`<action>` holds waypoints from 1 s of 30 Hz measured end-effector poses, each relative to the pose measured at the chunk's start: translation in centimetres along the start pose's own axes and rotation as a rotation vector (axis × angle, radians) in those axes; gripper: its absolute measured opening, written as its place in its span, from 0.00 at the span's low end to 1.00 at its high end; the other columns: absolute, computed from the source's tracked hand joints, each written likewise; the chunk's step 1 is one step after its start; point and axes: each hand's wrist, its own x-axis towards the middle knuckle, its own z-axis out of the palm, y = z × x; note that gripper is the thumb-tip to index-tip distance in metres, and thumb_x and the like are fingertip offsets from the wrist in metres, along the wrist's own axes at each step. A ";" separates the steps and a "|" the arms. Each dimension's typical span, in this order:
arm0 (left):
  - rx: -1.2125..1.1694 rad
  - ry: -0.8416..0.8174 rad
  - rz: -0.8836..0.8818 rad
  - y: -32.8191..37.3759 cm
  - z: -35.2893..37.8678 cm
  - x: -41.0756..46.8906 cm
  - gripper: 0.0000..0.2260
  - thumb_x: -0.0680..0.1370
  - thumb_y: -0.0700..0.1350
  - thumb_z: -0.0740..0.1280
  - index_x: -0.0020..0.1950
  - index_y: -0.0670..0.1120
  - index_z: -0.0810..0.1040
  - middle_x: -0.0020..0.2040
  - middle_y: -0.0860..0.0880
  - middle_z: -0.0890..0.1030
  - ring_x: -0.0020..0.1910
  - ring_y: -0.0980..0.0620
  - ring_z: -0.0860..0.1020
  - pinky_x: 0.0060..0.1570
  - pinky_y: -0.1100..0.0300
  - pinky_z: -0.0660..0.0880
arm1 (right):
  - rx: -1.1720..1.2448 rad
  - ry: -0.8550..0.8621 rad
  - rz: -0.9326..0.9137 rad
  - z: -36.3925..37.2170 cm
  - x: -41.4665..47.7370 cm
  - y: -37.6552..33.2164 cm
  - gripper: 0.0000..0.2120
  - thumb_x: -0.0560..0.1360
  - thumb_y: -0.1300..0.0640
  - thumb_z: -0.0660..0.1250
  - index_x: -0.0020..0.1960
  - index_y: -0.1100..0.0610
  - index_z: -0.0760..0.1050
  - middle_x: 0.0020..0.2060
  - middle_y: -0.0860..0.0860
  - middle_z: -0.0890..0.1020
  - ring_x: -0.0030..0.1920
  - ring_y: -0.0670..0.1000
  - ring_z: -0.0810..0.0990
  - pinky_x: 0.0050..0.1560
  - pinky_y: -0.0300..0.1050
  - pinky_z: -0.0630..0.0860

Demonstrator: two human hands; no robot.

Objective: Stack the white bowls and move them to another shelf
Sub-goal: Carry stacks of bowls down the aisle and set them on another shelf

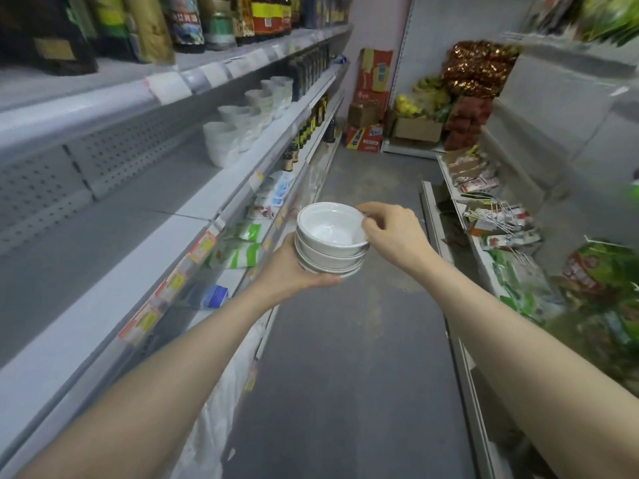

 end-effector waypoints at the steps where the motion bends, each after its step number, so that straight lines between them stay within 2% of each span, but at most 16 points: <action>1: -0.003 -0.007 0.011 -0.3 0.1 1.4 0.32 0.59 0.52 0.82 0.61 0.55 0.77 0.57 0.56 0.84 0.58 0.60 0.80 0.59 0.60 0.76 | 0.002 0.003 0.001 0.3 1.3 0.7 0.18 0.72 0.56 0.57 0.55 0.46 0.82 0.41 0.48 0.86 0.45 0.55 0.81 0.51 0.48 0.77; 3: -0.010 -0.009 0.021 -1.1 0.4 4.4 0.31 0.60 0.49 0.82 0.60 0.56 0.77 0.58 0.56 0.83 0.59 0.60 0.80 0.59 0.62 0.75 | 0.011 0.002 -0.006 0.8 4.1 2.3 0.18 0.72 0.57 0.57 0.54 0.47 0.81 0.41 0.50 0.85 0.45 0.56 0.81 0.50 0.49 0.77; 7: -0.015 0.036 0.024 -2.6 1.9 10.9 0.38 0.59 0.47 0.83 0.66 0.52 0.73 0.59 0.57 0.82 0.61 0.61 0.78 0.59 0.67 0.73 | 0.024 -0.018 -0.038 1.0 10.4 6.0 0.17 0.72 0.57 0.58 0.54 0.48 0.82 0.40 0.49 0.85 0.45 0.55 0.80 0.48 0.47 0.77; 11: 0.000 0.053 0.030 -3.2 3.8 17.6 0.33 0.63 0.33 0.82 0.55 0.60 0.71 0.49 0.75 0.79 0.52 0.75 0.76 0.50 0.78 0.69 | 0.031 -0.050 -0.077 0.3 17.3 9.7 0.18 0.73 0.57 0.58 0.56 0.49 0.82 0.40 0.47 0.85 0.43 0.53 0.80 0.45 0.43 0.74; 13: 0.005 0.074 0.029 -3.7 4.5 21.1 0.31 0.63 0.38 0.83 0.57 0.58 0.74 0.52 0.71 0.81 0.55 0.71 0.77 0.53 0.75 0.71 | 0.023 -0.072 -0.095 -0.1 20.7 11.4 0.18 0.73 0.58 0.58 0.56 0.49 0.82 0.41 0.48 0.85 0.43 0.53 0.81 0.45 0.43 0.74; 15: -0.007 0.106 0.011 -4.0 5.1 24.4 0.34 0.60 0.48 0.84 0.64 0.54 0.75 0.58 0.59 0.82 0.61 0.61 0.78 0.60 0.63 0.74 | 0.010 -0.086 -0.125 -0.4 24.1 13.0 0.18 0.73 0.58 0.58 0.56 0.49 0.82 0.41 0.49 0.85 0.43 0.54 0.81 0.46 0.44 0.76; 17: -0.018 0.133 0.020 -4.4 5.5 27.2 0.38 0.60 0.51 0.83 0.67 0.51 0.74 0.61 0.54 0.81 0.64 0.56 0.78 0.65 0.54 0.73 | 0.012 -0.088 -0.153 -0.4 27.1 14.4 0.18 0.72 0.57 0.58 0.56 0.49 0.82 0.41 0.49 0.86 0.44 0.54 0.81 0.47 0.46 0.77; 22: 0.004 0.204 -0.003 -5.9 5.8 33.1 0.37 0.59 0.52 0.83 0.65 0.54 0.74 0.61 0.56 0.82 0.63 0.57 0.78 0.64 0.55 0.74 | 0.039 -0.135 -0.166 1.0 33.5 17.0 0.18 0.72 0.56 0.57 0.54 0.49 0.82 0.38 0.50 0.85 0.42 0.55 0.81 0.47 0.47 0.78; 24: 0.013 0.208 -0.020 -6.8 5.3 35.3 0.34 0.60 0.51 0.82 0.63 0.56 0.75 0.59 0.59 0.82 0.62 0.59 0.78 0.62 0.60 0.74 | 0.053 -0.152 -0.175 2.0 36.1 17.6 0.18 0.72 0.56 0.57 0.55 0.49 0.82 0.38 0.49 0.85 0.42 0.54 0.81 0.47 0.47 0.78; 28: 0.018 0.257 -0.011 -8.8 3.7 39.5 0.30 0.61 0.49 0.83 0.60 0.62 0.78 0.58 0.57 0.83 0.61 0.57 0.79 0.63 0.52 0.75 | 0.067 -0.159 -0.208 4.4 41.2 18.1 0.19 0.72 0.56 0.57 0.57 0.49 0.81 0.37 0.46 0.83 0.41 0.51 0.80 0.46 0.44 0.75; 30: 0.007 0.263 0.000 -9.5 2.5 41.5 0.30 0.61 0.50 0.82 0.60 0.60 0.78 0.59 0.55 0.83 0.61 0.56 0.79 0.63 0.52 0.75 | 0.072 -0.160 -0.220 5.5 43.7 17.8 0.19 0.73 0.56 0.58 0.59 0.49 0.81 0.38 0.46 0.83 0.41 0.51 0.80 0.47 0.44 0.74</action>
